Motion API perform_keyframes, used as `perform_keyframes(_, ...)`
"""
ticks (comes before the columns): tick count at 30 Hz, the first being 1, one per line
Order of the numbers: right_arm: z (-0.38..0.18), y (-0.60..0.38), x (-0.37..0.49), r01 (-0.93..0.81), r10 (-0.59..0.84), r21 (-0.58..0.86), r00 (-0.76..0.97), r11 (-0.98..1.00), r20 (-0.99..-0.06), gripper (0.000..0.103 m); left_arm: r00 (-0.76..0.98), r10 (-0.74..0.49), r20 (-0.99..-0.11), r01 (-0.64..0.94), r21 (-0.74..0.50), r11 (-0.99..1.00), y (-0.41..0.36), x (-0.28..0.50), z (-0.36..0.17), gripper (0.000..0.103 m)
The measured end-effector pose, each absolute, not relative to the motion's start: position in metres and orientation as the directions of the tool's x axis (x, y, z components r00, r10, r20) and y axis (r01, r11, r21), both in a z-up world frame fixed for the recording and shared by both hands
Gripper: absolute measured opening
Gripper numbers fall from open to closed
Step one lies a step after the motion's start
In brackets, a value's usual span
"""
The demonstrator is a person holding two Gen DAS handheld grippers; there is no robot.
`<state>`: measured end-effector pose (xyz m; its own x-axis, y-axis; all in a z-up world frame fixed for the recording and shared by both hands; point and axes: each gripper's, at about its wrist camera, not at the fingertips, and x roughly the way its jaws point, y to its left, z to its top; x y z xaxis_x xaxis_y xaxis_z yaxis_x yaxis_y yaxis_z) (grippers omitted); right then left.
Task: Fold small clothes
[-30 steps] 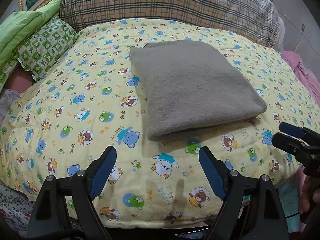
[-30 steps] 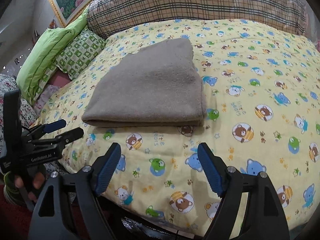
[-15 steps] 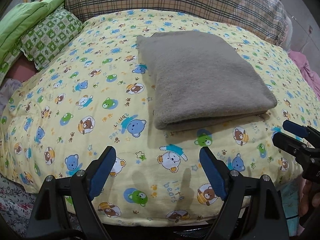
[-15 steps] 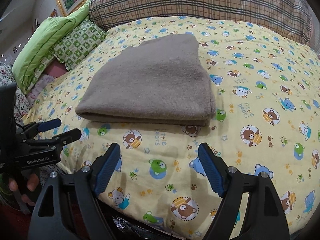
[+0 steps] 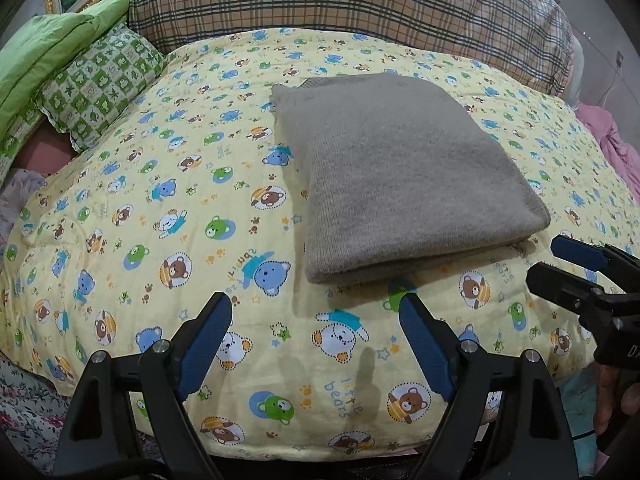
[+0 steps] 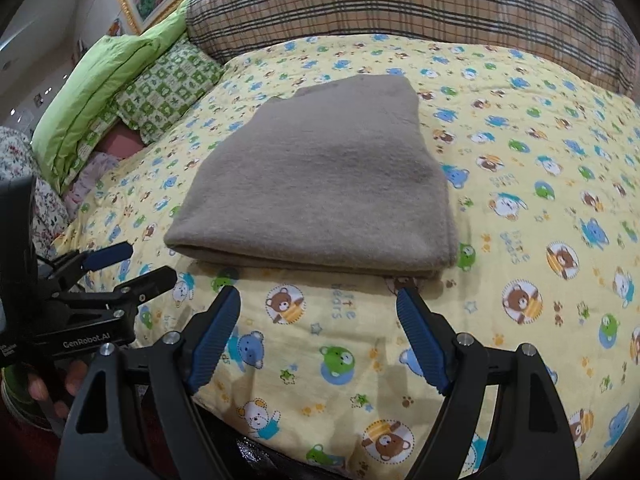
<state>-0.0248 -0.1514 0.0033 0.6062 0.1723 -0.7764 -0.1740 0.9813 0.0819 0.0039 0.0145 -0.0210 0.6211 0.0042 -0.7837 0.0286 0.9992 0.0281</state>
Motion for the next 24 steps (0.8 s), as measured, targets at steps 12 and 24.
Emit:
perform_keyframes(12,0.003,-0.151,-0.011,-0.179,0.154,0.058,0.59,0.982,-0.793,0.081,0.633,0.018,-0.774,0.018,0.038,0.999,0.012,0.011,-0.014,0.086)
perform_keyframes(24,0.012,-0.153,-0.003,-0.182,0.163,0.064,0.604,0.981,-0.78,0.081,0.643,0.013,-0.766,0.015,0.03,0.999,0.01,0.017,-0.007,0.086)
